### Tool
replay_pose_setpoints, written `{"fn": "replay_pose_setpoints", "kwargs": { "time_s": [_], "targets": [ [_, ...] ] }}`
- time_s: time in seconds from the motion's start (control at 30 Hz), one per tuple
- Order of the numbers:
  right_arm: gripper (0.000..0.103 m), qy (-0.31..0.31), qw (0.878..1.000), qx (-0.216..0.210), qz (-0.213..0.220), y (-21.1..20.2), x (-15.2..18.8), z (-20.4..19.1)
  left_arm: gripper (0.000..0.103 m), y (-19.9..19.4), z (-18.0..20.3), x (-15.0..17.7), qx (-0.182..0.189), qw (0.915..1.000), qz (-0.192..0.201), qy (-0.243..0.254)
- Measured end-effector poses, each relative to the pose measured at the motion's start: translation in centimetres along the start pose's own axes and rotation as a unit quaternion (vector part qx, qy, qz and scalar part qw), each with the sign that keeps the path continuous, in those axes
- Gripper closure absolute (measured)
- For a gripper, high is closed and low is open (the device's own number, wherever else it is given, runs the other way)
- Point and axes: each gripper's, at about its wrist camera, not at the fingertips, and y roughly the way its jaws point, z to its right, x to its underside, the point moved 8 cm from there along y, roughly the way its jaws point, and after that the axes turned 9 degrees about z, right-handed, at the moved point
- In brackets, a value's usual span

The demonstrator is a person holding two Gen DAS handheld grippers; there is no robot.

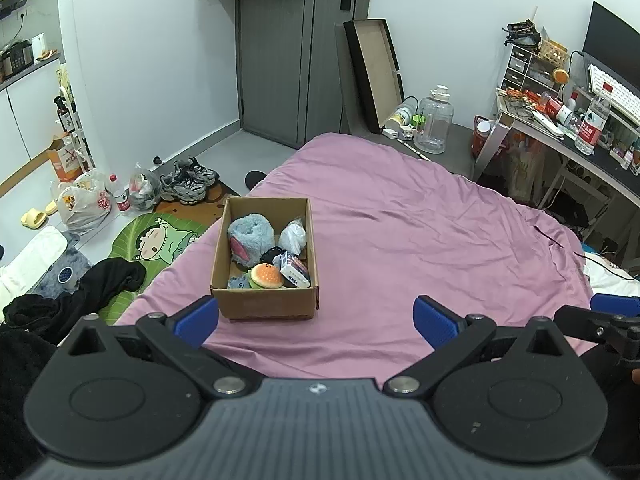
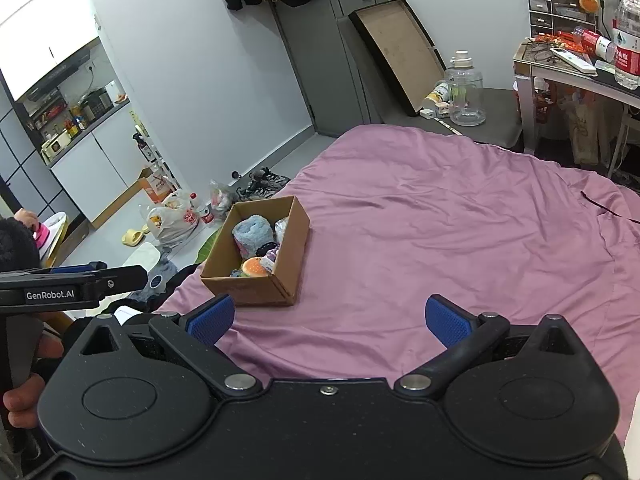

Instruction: Organize soft objects

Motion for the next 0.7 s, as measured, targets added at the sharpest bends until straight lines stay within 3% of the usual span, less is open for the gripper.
{"fn": "replay_pose_setpoints", "kwargs": {
  "time_s": [0.7],
  "targets": [
    [0.000, 0.001, 1.000, 0.003, -0.002, 0.10, 0.00, 0.06, 0.000, 0.22, 0.17, 0.20, -0.002, 1.0000, -0.002, -0.002]
  ]
}}
